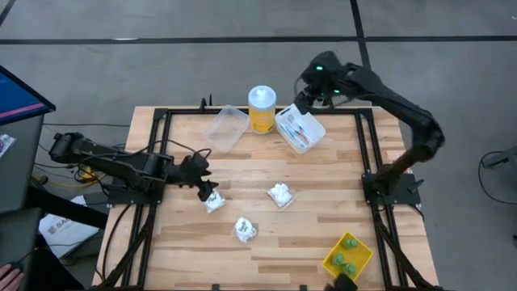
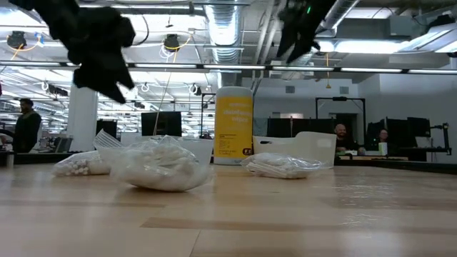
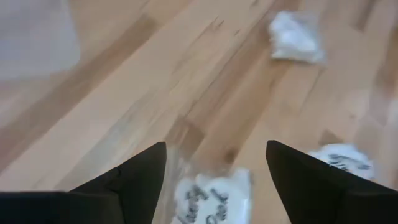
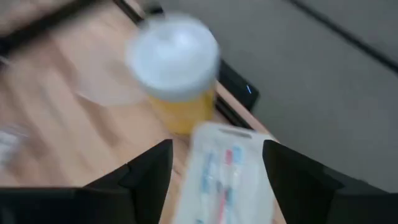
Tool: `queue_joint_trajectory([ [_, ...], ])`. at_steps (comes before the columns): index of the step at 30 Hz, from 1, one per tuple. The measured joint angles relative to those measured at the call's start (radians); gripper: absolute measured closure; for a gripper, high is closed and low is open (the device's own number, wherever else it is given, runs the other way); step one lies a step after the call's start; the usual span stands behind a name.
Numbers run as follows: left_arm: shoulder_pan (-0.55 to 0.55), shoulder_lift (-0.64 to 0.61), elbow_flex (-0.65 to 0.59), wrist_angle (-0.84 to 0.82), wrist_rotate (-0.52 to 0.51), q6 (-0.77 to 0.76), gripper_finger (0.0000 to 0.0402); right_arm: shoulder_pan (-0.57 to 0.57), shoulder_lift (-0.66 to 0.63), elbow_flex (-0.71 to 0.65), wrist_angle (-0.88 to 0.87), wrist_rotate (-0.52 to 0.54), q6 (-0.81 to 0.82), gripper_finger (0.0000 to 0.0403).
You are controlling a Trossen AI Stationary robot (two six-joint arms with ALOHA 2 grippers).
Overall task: Pick & Place Travel size toiletries
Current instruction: Put the top left cotton pack into the transparent bin
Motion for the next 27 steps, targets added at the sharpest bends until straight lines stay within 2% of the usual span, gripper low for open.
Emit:
queue_joint_trajectory([
  [4, 0.003, 0.000, -0.061, 0.015, -0.050, -0.055, 0.0135, 0.050, -0.125, 0.002, 0.000, -0.001, 0.057, 0.0175],
  [8, 0.036, 0.010, -0.124, 0.090, -0.058, -0.058, 0.0127, 0.100, -0.211, 0.001, -0.005, 0.003, 0.091, 0.0187],
  [12, 0.071, 0.022, -0.175, 0.242, -0.062, 0.008, 0.0112, 0.160, -0.278, 0.001, -0.003, 0.007, 0.119, 0.0197],
  [14, 0.090, 0.034, -0.188, 0.249, -0.054, 0.014, 0.0105, 0.190, -0.297, 0.001, -0.006, 0.021, 0.142, 0.0201],
  [20, 0.116, 0.150, -0.193, 0.299, 0.024, 0.004, 0.0092, 0.276, -0.350, 0.000, -0.013, 0.030, 0.172, 0.0209],
  [27, 0.112, 0.296, -0.194, 0.336, 0.047, -0.044, 0.0093, 0.349, -0.358, 0.000, -0.023, 0.031, 0.198, 0.0221],
])
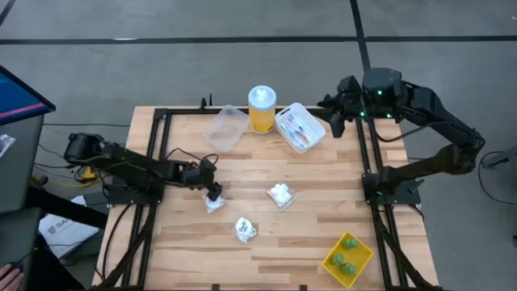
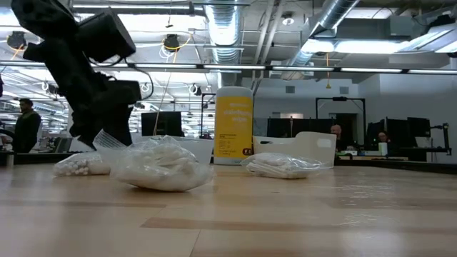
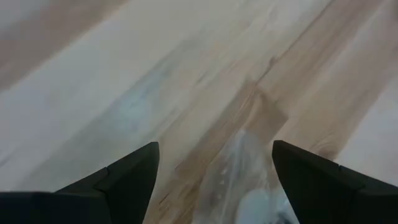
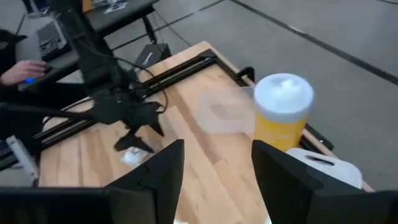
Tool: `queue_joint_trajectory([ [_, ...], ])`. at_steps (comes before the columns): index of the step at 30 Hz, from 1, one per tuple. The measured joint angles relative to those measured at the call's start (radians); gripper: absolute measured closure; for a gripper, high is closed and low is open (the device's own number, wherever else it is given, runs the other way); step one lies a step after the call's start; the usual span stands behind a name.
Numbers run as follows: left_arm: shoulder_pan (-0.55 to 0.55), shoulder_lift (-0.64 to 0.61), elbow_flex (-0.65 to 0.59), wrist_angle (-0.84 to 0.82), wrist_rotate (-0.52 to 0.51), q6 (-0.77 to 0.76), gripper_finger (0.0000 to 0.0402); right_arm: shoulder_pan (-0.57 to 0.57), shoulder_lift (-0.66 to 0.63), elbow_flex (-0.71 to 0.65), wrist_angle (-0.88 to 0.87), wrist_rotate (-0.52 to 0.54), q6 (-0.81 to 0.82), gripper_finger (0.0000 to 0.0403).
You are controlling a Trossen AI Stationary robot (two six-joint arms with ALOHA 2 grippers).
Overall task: Pick & Place Travel size toiletries
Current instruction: Put the top left cotton pack into the transparent bin
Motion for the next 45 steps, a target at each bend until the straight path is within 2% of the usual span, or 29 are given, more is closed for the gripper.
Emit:
queue_joint_trajectory([
  [5, -0.001, 0.081, 0.006, 0.009, 0.025, -0.044, 0.0099, 0.037, 0.002, 0.000, -0.016, -0.001, 0.000, 0.0230],
  [9, -0.006, 0.106, 0.007, 0.000, 0.022, -0.073, 0.0131, 0.041, 0.002, 0.000, -0.007, 0.000, 0.002, 0.0239],
  [13, -0.004, 0.096, 0.004, -0.009, 0.018, -0.077, 0.0193, 0.038, 0.002, 0.000, -0.007, 0.000, 0.000, 0.0248],
  [17, -0.003, 0.088, 0.002, -0.009, 0.017, -0.082, 0.0274, 0.033, 0.002, 0.000, -0.007, 0.000, 0.000, 0.0257],
  [21, -0.003, 0.076, 0.001, -0.010, 0.050, -0.087, 0.0363, 0.035, 0.002, 0.000, -0.007, 0.000, 0.000, 0.0267],
  [23, -0.004, 0.067, 0.001, -0.007, 0.075, -0.088, 0.0390, 0.042, 0.002, 0.000, -0.007, 0.000, -0.001, 0.0272],
  [28, -0.007, 0.021, -0.001, -0.014, 0.125, -0.122, 0.0399, 0.063, -0.009, -0.001, 0.009, -0.001, -0.010, 0.0283],
  [31, -0.007, -0.033, 0.013, -0.008, 0.109, -0.126, 0.0400, 0.079, -0.025, -0.001, 0.022, -0.001, -0.012, 0.0287],
  [36, -0.006, -0.119, 0.048, -0.004, 0.035, -0.127, 0.0400, 0.096, -0.054, -0.002, 0.033, -0.001, -0.011, 0.0292],
  [41, 0.001, -0.173, 0.113, 0.014, -0.093, -0.119, 0.0401, 0.095, -0.076, -0.001, 0.043, 0.000, -0.011, 0.0296],
  [45, 0.033, -0.192, 0.181, 0.019, -0.125, -0.048, 0.0401, 0.095, -0.084, -0.001, 0.042, -0.001, -0.010, 0.0295],
])
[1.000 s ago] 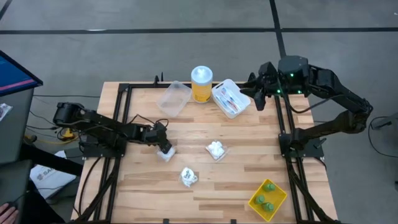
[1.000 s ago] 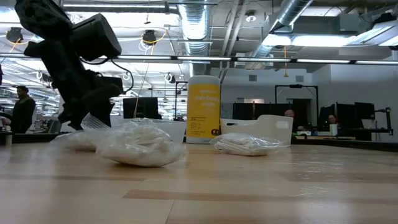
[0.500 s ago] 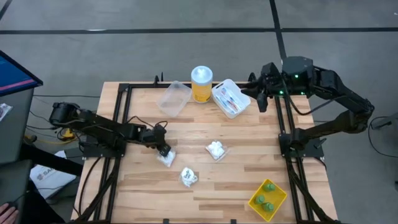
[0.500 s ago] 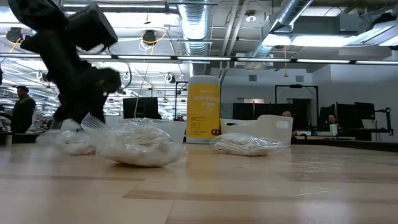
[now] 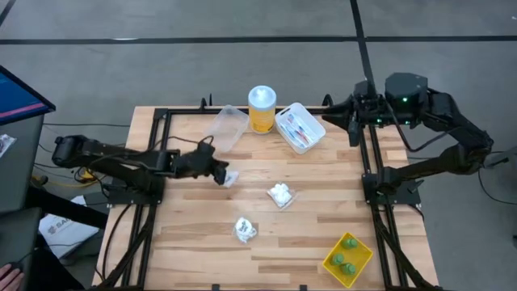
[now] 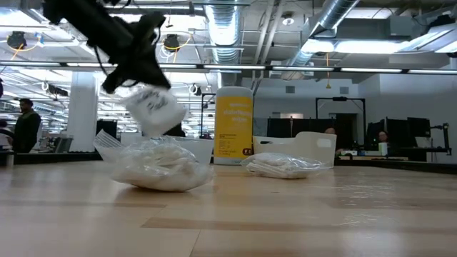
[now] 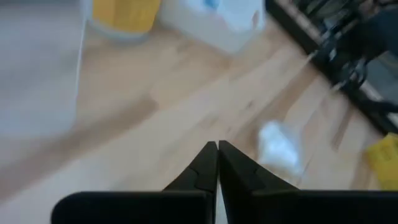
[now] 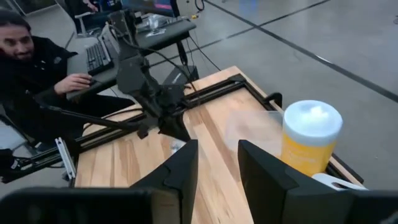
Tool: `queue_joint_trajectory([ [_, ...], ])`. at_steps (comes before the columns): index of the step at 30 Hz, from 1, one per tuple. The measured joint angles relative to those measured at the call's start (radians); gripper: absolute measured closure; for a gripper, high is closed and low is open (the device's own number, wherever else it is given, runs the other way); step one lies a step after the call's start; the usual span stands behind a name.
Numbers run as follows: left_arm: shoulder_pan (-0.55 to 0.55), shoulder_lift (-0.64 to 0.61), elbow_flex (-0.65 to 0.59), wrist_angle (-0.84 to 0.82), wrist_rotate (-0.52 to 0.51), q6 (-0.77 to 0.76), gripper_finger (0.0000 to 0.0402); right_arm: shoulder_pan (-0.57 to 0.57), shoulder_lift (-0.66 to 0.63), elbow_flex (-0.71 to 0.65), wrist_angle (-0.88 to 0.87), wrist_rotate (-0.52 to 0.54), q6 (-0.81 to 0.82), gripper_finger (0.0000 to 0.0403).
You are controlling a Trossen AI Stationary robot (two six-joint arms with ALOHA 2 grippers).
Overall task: Pick & Place Travel size toiletries
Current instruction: Put the top left cotton pack into the transparent bin
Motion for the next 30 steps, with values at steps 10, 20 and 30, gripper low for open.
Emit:
queue_joint_trajectory([
  [10, 0.177, -0.006, 0.150, 0.016, -0.095, 0.264, 0.0401, -0.002, 0.001, 0.000, -0.005, 0.000, -0.001, 0.0296],
  [20, 0.484, 0.005, 0.159, 0.020, -0.024, 0.475, 0.0401, -0.002, -0.006, 0.000, -0.015, 0.000, -0.001, 0.0296],
  [30, 0.583, 0.142, 0.158, 0.094, 0.035, 0.637, 0.0351, -0.002, -0.005, 0.000, -0.055, 0.000, -0.017, 0.0296],
])
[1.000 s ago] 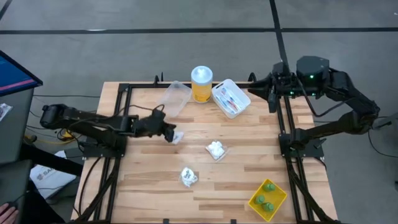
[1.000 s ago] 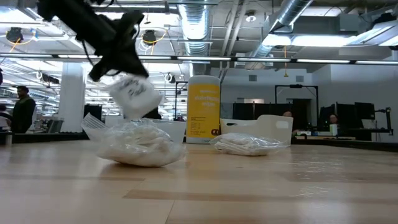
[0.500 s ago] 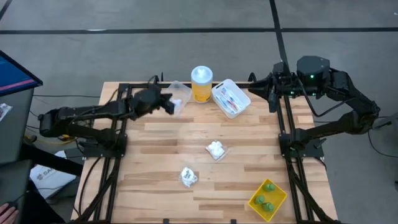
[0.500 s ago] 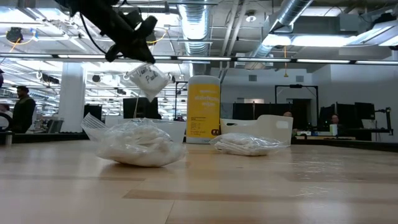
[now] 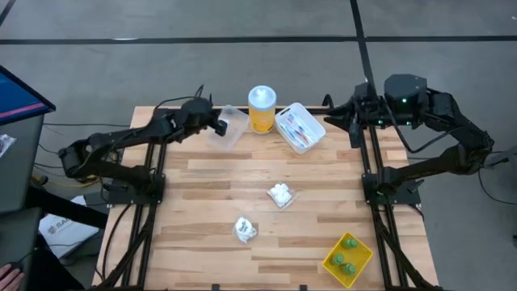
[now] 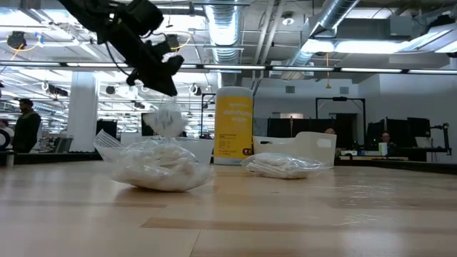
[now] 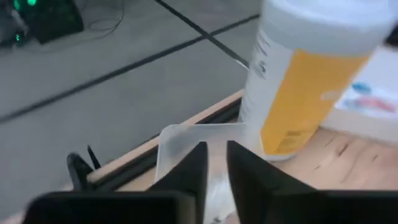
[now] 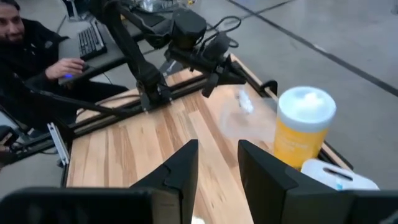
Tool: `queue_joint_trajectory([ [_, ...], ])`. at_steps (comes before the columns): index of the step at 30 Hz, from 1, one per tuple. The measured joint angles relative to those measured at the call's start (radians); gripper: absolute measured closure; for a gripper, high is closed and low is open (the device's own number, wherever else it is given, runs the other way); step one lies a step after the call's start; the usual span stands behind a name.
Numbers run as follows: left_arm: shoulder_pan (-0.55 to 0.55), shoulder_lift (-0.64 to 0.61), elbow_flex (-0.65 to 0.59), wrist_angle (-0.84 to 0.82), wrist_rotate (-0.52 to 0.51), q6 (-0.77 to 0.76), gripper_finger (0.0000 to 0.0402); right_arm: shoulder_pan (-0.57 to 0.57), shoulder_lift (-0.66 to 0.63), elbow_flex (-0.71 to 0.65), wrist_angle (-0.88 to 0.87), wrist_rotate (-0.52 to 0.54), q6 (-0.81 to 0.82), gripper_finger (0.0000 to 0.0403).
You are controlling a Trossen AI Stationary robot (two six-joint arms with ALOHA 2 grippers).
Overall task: Pick & Place Travel size toiletries
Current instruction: Put the top left cotton pack into the transparent bin, then put the top cotton pack into the transparent bin
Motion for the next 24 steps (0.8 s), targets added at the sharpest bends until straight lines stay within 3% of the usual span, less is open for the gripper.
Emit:
queue_joint_trajectory([
  [5, 0.010, 0.061, 0.000, 0.066, 0.011, 0.098, 0.0273, 0.000, 0.000, 0.000, -0.060, -0.002, 0.000, 0.0296],
  [11, -0.027, 0.010, 0.007, 0.066, 0.061, 0.049, 0.0167, 0.045, -0.043, -0.001, -0.042, -0.030, -0.020, 0.0296],
  [19, -0.241, -0.069, 0.048, 0.079, 0.202, 0.074, 0.0160, 0.179, -0.236, -0.045, 0.046, -0.038, -0.149, 0.0296],
  [24, -0.413, -0.015, 0.048, 0.104, 0.180, -0.011, 0.0156, 0.230, -0.478, -0.205, 0.139, 0.000, -0.143, 0.0296],
])
